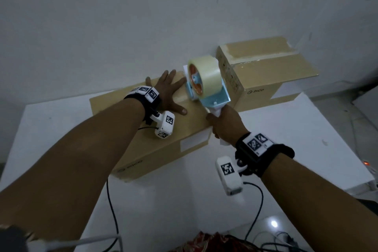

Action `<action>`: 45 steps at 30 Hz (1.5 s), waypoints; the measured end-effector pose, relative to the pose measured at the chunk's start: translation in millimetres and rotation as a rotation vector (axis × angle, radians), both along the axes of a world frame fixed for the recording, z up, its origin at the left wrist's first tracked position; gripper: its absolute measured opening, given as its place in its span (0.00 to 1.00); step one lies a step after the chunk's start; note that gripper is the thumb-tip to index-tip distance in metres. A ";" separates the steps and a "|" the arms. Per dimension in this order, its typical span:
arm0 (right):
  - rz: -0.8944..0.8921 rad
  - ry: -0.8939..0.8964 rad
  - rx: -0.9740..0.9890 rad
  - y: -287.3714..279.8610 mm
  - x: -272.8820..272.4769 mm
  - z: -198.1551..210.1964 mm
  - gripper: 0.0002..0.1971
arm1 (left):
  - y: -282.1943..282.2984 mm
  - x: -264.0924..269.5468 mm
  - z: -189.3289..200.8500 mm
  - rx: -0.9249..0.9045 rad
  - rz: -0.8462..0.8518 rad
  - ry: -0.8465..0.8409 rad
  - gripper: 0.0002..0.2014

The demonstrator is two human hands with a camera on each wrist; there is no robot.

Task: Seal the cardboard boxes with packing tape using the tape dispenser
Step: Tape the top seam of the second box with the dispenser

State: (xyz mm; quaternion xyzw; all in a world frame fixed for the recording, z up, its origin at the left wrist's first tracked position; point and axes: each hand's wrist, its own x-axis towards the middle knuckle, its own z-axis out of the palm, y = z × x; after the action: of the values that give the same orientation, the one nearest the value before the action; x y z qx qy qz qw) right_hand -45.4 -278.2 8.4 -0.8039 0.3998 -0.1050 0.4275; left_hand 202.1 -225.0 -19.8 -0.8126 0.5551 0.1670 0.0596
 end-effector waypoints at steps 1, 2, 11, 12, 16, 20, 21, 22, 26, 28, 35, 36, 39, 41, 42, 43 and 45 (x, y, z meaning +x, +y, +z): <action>-0.017 -0.002 0.014 3.8 -5.6 -2.2 0.10 | 0.0 0.2 -1.1 -0.013 -0.001 -0.004 0.64; -0.034 -0.012 0.030 5.9 -10.1 -5.9 0.09 | 0.3 -0.1 -1.8 -0.020 -0.003 -0.003 0.64; -0.069 -0.033 0.012 14.6 -15.1 -23.2 0.07 | 13.1 -27.7 15.1 -0.050 0.015 0.064 0.65; -0.071 -0.036 0.012 15.2 -15.7 -24.7 0.08 | 18.5 -36.0 16.3 -0.024 -0.011 0.069 0.66; -0.083 -0.063 0.034 15.8 -16.0 -27.3 0.11 | 33.8 -56.7 9.3 0.029 -0.061 0.043 0.70; -0.075 -0.064 -0.006 16.5 -17.8 -29.1 0.08 | 30.6 -50.3 11.8 0.060 -0.055 0.031 0.72; -0.073 -0.068 -0.009 18.7 -21.3 -30.2 0.08 | 29.7 -48.7 12.8 0.075 -0.057 0.027 0.72; -0.067 -0.071 -0.020 20.8 -25.6 -32.6 0.08 | 28.8 -47.6 13.1 0.082 -0.057 0.021 0.73; -0.062 -0.045 -0.039 27.8 -41.2 -39.4 0.10 | 25.9 -48.5 14.4 0.070 -0.031 0.032 0.72; -0.068 -0.050 -0.025 26.5 -39.9 -40.7 0.11 | 29.8 -58.4 15.8 0.057 -0.018 0.020 0.71; -0.060 -0.072 -0.019 23.9 -29.5 -42.5 0.10 | 34.0 -71.3 13.1 0.051 -0.019 0.057 0.70; -0.055 -0.076 -0.022 22.7 -27.6 -41.1 0.10 | 33.0 -67.2 13.7 0.049 -0.002 0.058 0.69; -0.034 -0.072 -0.051 21.3 -28.8 -37.4 0.09 | 28.8 -62.1 12.3 0.035 0.008 0.057 0.69; -0.037 -0.074 -0.048 24.0 -37.2 -39.1 0.09 | 27.0 -62.7 11.6 0.031 0.024 0.053 0.69; -0.043 -0.071 -0.040 26.4 -43.7 -41.0 0.09 | 26.4 -63.3 11.2 0.034 0.033 0.052 0.69; -0.050 -0.068 -0.036 28.4 -51.8 -42.9 0.10 | 25.6 -64.1 10.3 0.035 0.038 0.050 0.69; -0.054 -0.065 -0.029 32.2 -64.9 -45.8 0.11 | 26.1 -62.4 11.2 0.037 0.044 0.048 0.68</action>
State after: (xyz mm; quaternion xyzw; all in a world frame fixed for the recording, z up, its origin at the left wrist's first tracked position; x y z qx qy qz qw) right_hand -110.3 -246.0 -37.4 -0.7952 0.4056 -0.1482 0.4256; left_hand 139.7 -198.9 -8.6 -0.8193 0.5351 0.1980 0.0573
